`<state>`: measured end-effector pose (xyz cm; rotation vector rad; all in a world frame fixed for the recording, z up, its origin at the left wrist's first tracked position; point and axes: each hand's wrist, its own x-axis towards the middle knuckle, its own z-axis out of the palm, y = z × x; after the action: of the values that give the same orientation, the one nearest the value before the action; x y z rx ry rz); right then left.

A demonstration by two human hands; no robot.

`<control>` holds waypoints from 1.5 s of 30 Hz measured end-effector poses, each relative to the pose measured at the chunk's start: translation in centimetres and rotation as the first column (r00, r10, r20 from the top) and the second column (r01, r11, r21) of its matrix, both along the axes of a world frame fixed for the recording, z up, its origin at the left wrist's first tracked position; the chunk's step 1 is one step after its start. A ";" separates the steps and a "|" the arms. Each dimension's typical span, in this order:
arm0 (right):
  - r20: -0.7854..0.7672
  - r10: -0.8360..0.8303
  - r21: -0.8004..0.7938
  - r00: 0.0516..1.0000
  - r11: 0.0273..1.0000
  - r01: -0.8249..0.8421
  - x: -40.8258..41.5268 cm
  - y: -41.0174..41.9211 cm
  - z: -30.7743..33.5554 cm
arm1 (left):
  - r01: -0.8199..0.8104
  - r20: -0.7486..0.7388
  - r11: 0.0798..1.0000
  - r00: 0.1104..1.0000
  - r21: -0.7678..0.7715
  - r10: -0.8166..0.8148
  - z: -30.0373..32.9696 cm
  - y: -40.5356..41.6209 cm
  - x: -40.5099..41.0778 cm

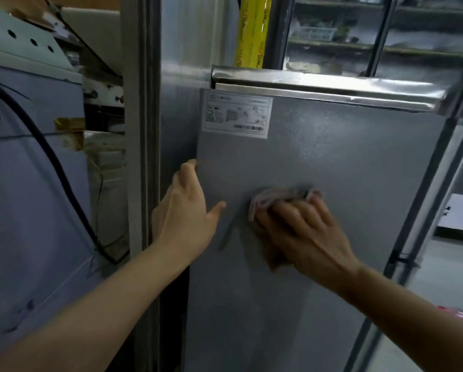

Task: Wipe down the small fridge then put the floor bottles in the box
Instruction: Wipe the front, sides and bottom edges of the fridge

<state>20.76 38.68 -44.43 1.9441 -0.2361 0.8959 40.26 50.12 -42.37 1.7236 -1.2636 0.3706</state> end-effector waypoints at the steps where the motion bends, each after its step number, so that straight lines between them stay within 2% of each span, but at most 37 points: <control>1: 0.117 -0.002 0.000 0.993 1.000 0.002 0.1 -0.4 2.0 | -0.032 0.014 0.999 0.999 0.003 0.032 0.0 -0.2 -0.2; 3: 0.288 -0.026 0.011 0.957 1.000 0.024 0.2 -1.1 5.0 | -0.078 0.040 0.997 0.996 0.015 0.077 -0.1 -0.5 -0.4; 6: 0.354 -0.054 0.056 0.933 0.998 0.037 0.3 -1.1 3.4 | -0.101 0.049 0.995 0.994 0.011 0.100 -0.4 -0.6 -0.5; 8: 0.254 -0.068 0.088 0.965 0.995 0.046 -0.5 -0.7 -0.9 | -0.101 0.049 0.995 0.994 0.002 0.101 -0.4 -0.7 -0.6; 10: 0.062 -0.084 0.078 0.995 0.994 0.080 -2.2 -0.4 -4.8 | -0.102 0.036 0.995 0.994 0.004 0.101 -0.4 -0.6 -0.7; 13: -0.093 -0.076 0.030 0.993 0.996 0.079 -4.4 -0.3 -4.8 | -0.103 0.011 0.995 0.995 0.006 0.103 -0.5 -0.5 -1.0; 15: 0.008 -0.053 0.030 0.999 0.998 0.053 -4.8 -0.6 -1.8 | -0.119 0.002 0.993 0.993 -0.005 0.119 -0.5 -0.6 -1.3; 18: 0.325 -0.119 0.096 0.938 0.991 0.092 -5.6 -1.9 3.9 | -0.178 0.076 0.981 0.980 -0.079 0.184 -0.4 -0.8 -2.2; 21: 0.418 -0.153 0.125 0.895 0.986 0.110 -6.1 -2.2 3.5 | -0.206 0.246 0.969 0.941 -0.135 0.234 -0.2 -1.0 -4.0; 23: 0.339 -0.172 0.143 0.925 0.981 0.130 -7.1 -2.0 -0.5 | -0.172 0.342 0.978 0.917 -0.122 0.204 -0.2 -1.3 -5.4; 25: 0.157 -0.211 0.132 0.965 0.973 0.191 -9.0 -1.8 -4.4 | -0.142 0.415 0.987 0.895 -0.080 0.162 -0.5 -1.6 -6.7; 28: 0.001 -0.216 0.069 0.976 0.974 0.216 -11.3 -2.0 -4.7 | -0.110 0.500 0.994 0.859 -0.023 0.107 -1.1 -2.3 -7.9; 30: 0.094 -0.194 0.089 0.977 0.979 0.185 -11.7 -2.5 -1.8 | -0.099 0.512 0.995 0.854 -0.007 0.088 -1.6 -2.6 -8.0; 33: 0.387 -0.220 0.114 0.896 0.975 0.190 -12.4 -3.9 3.7 | -0.100 0.530 0.995 0.843 -0.013 0.091 -2.1 -2.9 -7.4; 36: 0.474 -0.217 0.127 0.853 0.976 0.177 -12.6 -4.4 3.9 | -0.109 0.557 0.994 0.824 -0.027 0.106 -2.2 -3.1 -7.0; 38: 0.435 -0.243 0.156 0.867 0.969 0.194 -12.6 -3.9 0.3 | -0.120 0.563 0.992 0.818 -0.036 0.120 -2.2 -3.1 -7.0; 41: 0.237 -0.309 0.174 0.921 0.946 0.273 -14.3 -2.7 -5.2 | -0.131 0.563 0.990 0.815 -0.046 0.134 -2.3 -3.1 -7.2; 43: 0.171 -0.311 0.151 0.935 0.946 0.287 -15.3 -2.6 -5.0 | -0.138 0.561 0.989 0.815 -0.054 0.145 -2.3 -3.1 -7.4; 45: 0.238 -0.301 0.150 0.924 0.951 0.271 -15.3 -2.9 -2.6 | -0.147 0.552 0.987 0.819 -0.061 0.156 -2.3 -3.1 -7.7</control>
<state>5.48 35.83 -47.02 1.8302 -0.7216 0.9526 32.60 47.00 -44.69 1.7697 -1.5198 1.0379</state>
